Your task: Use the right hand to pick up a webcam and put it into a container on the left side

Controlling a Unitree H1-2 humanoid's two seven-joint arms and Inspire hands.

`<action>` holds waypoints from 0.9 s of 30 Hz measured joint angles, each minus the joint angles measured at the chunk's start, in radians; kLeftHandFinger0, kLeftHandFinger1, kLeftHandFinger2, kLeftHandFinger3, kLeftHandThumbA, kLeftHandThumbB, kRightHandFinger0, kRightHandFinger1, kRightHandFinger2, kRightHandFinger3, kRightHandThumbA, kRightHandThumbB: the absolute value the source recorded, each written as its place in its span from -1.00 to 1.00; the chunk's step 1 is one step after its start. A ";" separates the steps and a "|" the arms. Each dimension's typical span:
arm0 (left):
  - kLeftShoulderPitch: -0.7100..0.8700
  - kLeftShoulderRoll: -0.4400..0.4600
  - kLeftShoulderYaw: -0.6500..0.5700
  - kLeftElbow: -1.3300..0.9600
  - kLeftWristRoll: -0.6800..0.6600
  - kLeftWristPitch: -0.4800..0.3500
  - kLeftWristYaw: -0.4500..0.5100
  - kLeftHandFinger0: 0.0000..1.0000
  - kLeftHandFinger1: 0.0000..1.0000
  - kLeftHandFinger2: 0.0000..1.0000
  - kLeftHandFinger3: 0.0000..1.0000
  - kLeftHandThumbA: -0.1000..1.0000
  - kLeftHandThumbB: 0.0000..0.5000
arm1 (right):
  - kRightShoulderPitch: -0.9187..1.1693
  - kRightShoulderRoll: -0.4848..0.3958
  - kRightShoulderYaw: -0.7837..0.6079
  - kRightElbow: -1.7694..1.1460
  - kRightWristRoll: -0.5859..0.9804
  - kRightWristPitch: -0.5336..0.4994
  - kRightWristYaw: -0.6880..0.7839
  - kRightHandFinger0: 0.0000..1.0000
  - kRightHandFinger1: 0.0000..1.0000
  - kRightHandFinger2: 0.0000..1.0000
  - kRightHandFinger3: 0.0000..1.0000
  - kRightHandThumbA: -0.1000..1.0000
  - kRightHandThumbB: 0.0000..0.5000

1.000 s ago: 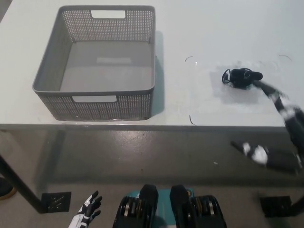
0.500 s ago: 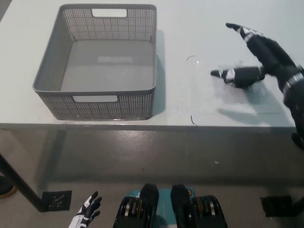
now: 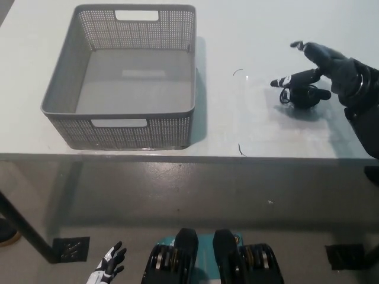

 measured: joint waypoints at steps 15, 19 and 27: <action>0.000 0.001 0.002 -0.001 0.006 -0.002 0.000 1.00 1.00 1.00 1.00 1.00 -0.77 | -0.019 0.041 0.018 0.311 0.002 -0.095 -0.084 1.00 1.00 1.00 1.00 0.66 0.97; -0.001 0.002 0.002 -0.001 0.006 -0.003 0.000 1.00 1.00 1.00 1.00 1.00 -0.77 | -0.018 0.051 0.013 0.344 0.008 -0.116 -0.109 1.00 1.00 1.00 1.00 0.62 0.83; -0.004 0.002 0.002 -0.003 0.006 -0.002 0.000 1.00 1.00 1.00 1.00 0.99 -0.83 | -0.016 0.064 0.012 0.390 0.010 -0.167 -0.178 1.00 1.00 1.00 1.00 0.40 0.57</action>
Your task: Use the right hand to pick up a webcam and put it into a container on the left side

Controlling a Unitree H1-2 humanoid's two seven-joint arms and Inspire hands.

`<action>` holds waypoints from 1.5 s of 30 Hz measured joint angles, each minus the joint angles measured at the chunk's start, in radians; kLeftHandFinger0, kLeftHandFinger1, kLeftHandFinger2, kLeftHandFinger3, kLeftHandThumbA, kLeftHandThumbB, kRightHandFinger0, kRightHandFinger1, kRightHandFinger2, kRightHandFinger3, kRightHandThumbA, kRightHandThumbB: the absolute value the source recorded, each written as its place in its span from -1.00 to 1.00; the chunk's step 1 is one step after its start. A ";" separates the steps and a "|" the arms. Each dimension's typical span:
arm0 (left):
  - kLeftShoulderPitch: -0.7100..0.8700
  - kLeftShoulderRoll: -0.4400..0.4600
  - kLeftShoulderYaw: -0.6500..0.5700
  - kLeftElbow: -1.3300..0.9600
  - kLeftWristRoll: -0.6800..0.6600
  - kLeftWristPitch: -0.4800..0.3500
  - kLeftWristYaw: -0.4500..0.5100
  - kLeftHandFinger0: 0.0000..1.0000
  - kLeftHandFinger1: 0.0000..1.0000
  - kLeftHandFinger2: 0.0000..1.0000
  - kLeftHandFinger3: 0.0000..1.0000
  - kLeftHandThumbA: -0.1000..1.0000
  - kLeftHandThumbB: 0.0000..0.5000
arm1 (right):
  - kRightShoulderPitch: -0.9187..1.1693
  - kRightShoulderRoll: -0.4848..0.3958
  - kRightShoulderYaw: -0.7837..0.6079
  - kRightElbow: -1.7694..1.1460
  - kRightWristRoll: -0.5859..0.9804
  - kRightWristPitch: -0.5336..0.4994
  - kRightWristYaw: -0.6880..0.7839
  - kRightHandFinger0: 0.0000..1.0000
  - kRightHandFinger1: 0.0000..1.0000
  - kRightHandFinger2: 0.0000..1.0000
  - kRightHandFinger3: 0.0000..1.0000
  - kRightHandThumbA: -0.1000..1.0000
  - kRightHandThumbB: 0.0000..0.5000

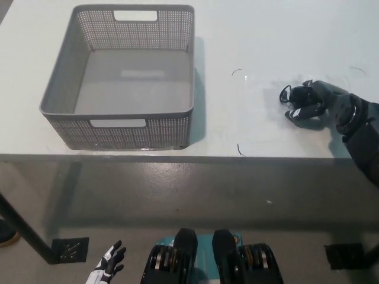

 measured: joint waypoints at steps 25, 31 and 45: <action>-0.017 0.003 0.000 0.000 0.004 0.000 0.000 1.00 1.00 1.00 1.00 0.98 -0.99 | 0.064 0.031 -0.096 0.026 0.036 -0.257 -0.387 -1.00 -0.17 0.67 0.67 -1.00 -0.39; -0.018 0.006 0.000 0.000 0.007 0.000 0.000 1.00 1.00 1.00 1.00 0.97 -1.00 | 0.058 0.029 -0.125 0.017 0.050 -0.280 -0.412 -0.99 -0.20 0.57 0.64 -1.00 -0.27; -0.029 0.010 0.001 0.000 0.010 0.000 -0.001 1.00 1.00 1.00 1.00 0.89 -1.00 | -0.019 0.044 -0.193 -0.343 0.081 -0.241 -0.392 -1.00 -0.30 0.58 0.78 -1.00 -0.39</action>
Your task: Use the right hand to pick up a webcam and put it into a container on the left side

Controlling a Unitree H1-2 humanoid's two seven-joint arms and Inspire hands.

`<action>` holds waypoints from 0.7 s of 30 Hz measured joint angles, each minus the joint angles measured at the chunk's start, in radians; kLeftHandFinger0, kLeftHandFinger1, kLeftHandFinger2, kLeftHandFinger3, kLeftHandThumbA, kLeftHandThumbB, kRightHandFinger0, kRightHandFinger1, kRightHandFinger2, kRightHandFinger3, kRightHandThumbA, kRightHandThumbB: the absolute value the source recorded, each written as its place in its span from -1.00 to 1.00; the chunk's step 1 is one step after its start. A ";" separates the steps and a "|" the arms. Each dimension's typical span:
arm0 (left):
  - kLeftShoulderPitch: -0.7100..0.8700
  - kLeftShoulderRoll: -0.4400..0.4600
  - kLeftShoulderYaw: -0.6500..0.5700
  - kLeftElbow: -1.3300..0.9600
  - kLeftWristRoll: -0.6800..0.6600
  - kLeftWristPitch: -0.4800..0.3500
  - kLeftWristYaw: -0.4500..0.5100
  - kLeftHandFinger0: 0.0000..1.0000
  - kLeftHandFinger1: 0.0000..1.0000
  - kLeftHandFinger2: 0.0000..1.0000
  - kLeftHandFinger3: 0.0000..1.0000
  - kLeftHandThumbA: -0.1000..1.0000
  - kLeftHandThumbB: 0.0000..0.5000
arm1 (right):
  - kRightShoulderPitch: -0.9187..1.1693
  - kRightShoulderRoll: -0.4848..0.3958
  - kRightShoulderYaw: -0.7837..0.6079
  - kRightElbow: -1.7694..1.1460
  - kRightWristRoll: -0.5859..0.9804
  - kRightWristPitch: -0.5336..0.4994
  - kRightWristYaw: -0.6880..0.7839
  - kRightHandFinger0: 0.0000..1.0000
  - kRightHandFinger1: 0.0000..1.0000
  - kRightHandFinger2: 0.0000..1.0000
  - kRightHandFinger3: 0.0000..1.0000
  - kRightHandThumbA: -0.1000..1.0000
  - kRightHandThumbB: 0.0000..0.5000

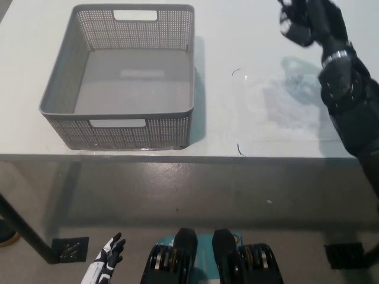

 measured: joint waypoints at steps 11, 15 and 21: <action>0.000 0.004 -0.001 -0.001 0.000 0.001 -0.005 1.00 1.00 1.00 1.00 0.91 -0.92 | -0.042 0.179 0.024 -0.101 -0.002 0.047 0.036 -1.00 -0.47 0.30 0.79 -1.00 -0.42; -0.001 0.004 -0.004 0.000 0.000 0.000 -0.007 1.00 1.00 1.00 1.00 0.95 -0.92 | -0.066 0.266 0.056 -0.097 -0.009 0.059 0.038 -1.00 -0.45 0.33 0.73 -1.00 -0.34; -0.001 0.004 -0.009 0.003 0.003 -0.002 -0.011 1.00 1.00 1.00 1.00 1.00 -0.96 | -0.090 0.368 0.093 -0.042 -0.026 0.060 0.036 -1.00 -0.59 0.20 0.39 -1.00 -0.23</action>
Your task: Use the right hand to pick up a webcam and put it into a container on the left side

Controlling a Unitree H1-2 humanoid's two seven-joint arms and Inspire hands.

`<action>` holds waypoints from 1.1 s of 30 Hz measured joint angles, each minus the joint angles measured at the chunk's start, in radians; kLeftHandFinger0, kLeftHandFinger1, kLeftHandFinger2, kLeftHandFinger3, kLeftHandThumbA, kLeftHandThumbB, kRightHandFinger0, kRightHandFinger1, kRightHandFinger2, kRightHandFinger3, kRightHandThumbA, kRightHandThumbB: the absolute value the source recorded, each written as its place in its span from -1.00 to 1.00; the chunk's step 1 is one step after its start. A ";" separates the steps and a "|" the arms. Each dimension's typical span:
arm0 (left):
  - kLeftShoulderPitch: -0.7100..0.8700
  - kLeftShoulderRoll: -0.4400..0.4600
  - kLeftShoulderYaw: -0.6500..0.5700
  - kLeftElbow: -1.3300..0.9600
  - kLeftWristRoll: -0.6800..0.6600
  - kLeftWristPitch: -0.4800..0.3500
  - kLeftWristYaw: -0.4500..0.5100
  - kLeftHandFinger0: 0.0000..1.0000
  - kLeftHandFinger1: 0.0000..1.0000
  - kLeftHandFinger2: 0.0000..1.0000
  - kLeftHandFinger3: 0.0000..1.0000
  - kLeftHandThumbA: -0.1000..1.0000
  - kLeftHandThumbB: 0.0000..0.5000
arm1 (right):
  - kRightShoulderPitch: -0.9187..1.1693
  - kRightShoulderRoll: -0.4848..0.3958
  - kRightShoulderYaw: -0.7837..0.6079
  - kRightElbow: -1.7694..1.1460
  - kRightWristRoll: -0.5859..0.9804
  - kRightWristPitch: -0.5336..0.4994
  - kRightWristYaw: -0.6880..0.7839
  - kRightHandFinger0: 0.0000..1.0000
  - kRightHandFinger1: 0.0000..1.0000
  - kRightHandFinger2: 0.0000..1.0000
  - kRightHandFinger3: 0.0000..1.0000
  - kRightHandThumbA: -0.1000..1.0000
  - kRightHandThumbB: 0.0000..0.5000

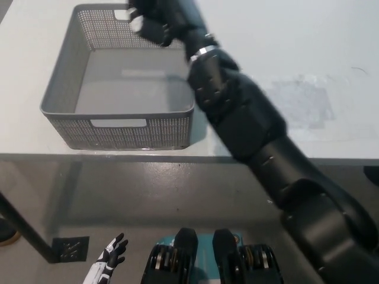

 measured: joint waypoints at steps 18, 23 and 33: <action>-0.004 0.003 -0.010 -0.007 0.002 0.000 -0.012 1.00 1.00 1.00 1.00 1.00 -0.79 | -0.004 0.061 0.043 0.302 -0.020 -0.070 -0.076 -0.75 -0.13 0.40 0.64 -0.85 -0.20; -0.010 0.006 -0.016 -0.007 0.004 0.000 -0.012 1.00 1.00 1.00 1.00 1.00 -0.77 | -0.003 0.059 0.043 0.333 -0.019 -0.069 -0.076 0.50 0.81 1.00 1.00 0.29 0.11; -0.023 0.021 -0.032 -0.011 0.009 0.000 -0.016 1.00 1.00 1.00 1.00 0.96 -0.72 | 0.005 0.029 0.041 0.275 -0.010 -0.067 -0.021 1.00 1.00 1.00 1.00 1.00 -0.20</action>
